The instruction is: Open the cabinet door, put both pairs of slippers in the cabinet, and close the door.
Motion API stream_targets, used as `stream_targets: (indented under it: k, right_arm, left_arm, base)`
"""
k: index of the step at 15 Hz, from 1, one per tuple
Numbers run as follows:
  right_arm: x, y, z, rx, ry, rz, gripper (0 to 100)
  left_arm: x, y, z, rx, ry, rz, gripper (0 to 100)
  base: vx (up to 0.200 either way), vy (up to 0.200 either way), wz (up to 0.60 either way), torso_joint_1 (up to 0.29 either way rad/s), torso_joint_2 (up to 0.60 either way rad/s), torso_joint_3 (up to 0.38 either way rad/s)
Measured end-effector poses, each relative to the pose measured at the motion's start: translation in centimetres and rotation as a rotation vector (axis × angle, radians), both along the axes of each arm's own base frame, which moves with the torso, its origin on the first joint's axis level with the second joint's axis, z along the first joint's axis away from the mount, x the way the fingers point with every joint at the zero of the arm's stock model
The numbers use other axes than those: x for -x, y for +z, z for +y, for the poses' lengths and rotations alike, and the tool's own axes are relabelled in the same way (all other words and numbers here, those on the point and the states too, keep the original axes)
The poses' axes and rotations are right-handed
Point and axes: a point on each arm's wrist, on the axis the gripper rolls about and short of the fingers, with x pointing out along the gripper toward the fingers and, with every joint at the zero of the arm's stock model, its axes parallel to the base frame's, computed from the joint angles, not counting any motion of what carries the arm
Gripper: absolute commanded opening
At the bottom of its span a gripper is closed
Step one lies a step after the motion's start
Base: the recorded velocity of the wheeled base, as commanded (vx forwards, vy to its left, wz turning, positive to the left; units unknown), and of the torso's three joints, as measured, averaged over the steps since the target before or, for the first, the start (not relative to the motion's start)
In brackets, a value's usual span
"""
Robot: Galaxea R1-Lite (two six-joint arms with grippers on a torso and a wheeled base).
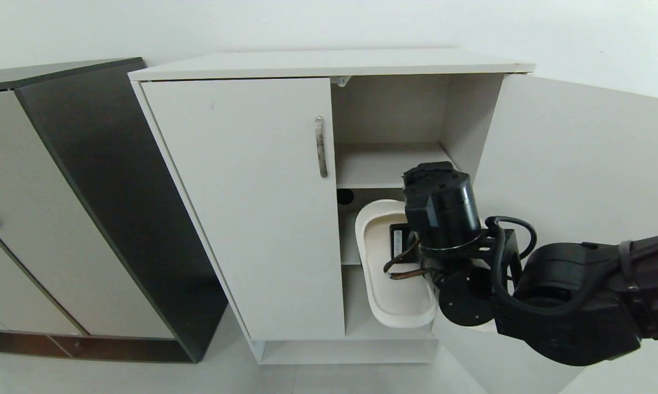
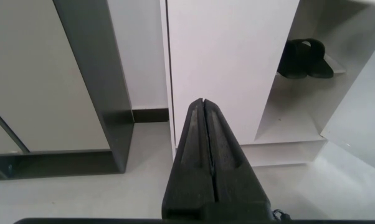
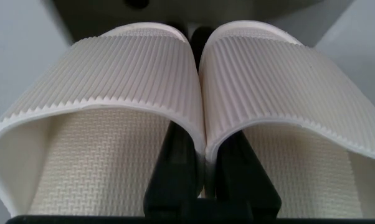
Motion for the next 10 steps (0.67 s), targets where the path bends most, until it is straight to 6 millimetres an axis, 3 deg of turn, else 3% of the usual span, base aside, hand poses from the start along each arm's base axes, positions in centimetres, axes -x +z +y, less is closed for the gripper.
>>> stream_targets:
  k: [10]
  right_arm:
    - [0.5, 1.9, -0.1, -0.025, -0.007, -0.041, 0]
  left_arm:
    - [0.0, 0.0, 0.0, -0.002, 0.000, 0.000, 0]
  base:
    - [0.000, 0.000, 0.00, 0.000, 0.00, 0.000]
